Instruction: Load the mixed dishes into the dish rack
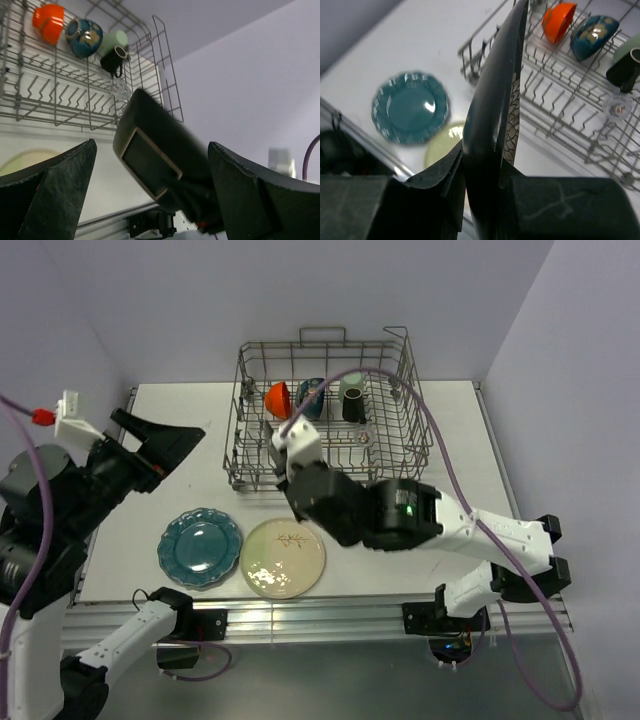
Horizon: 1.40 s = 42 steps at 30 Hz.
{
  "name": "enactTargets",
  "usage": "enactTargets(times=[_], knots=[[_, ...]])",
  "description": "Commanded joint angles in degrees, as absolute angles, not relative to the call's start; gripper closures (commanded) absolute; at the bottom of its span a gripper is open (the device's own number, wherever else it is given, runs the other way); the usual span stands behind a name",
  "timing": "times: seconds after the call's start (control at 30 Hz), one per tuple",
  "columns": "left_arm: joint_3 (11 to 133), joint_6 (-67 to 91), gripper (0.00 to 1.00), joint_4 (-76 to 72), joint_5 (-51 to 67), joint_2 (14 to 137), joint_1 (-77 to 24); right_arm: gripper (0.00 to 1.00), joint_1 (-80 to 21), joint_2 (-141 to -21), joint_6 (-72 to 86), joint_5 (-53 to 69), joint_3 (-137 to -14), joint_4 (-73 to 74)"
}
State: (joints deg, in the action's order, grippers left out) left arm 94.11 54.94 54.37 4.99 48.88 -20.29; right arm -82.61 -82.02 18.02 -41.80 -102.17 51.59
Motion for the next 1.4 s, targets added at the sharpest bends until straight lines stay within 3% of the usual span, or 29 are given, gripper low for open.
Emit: enactTargets(times=[0.0,0.2,0.4,0.57,0.97,1.37], knots=[[91.76,54.93,0.01,56.32,-2.37,47.29,-20.21,1.0,-75.95,-84.71,16.17,-39.3,-113.09,40.17],[86.4,54.93,0.01,57.74,-1.85,44.83,-20.21,1.0,-62.17,-95.5,24.77,-28.75,-126.79,39.99],[88.42,50.81,0.01,63.1,-6.49,45.61,-20.21,1.0,-55.55,-106.16,34.18,-23.3,-139.65,45.26],[84.13,46.59,0.01,63.11,-9.31,43.77,-20.21,1.0,-53.53,-107.57,37.79,-21.1,-136.23,42.28],[80.77,36.22,0.01,60.03,-9.75,42.45,-20.21,1.0,-52.91,-119.43,40.43,-19.6,-142.12,39.29],[79.89,31.82,0.01,61.43,-11.16,42.27,-20.21,1.0,-49.92,-122.16,40.25,-20.13,-141.77,34.02]])
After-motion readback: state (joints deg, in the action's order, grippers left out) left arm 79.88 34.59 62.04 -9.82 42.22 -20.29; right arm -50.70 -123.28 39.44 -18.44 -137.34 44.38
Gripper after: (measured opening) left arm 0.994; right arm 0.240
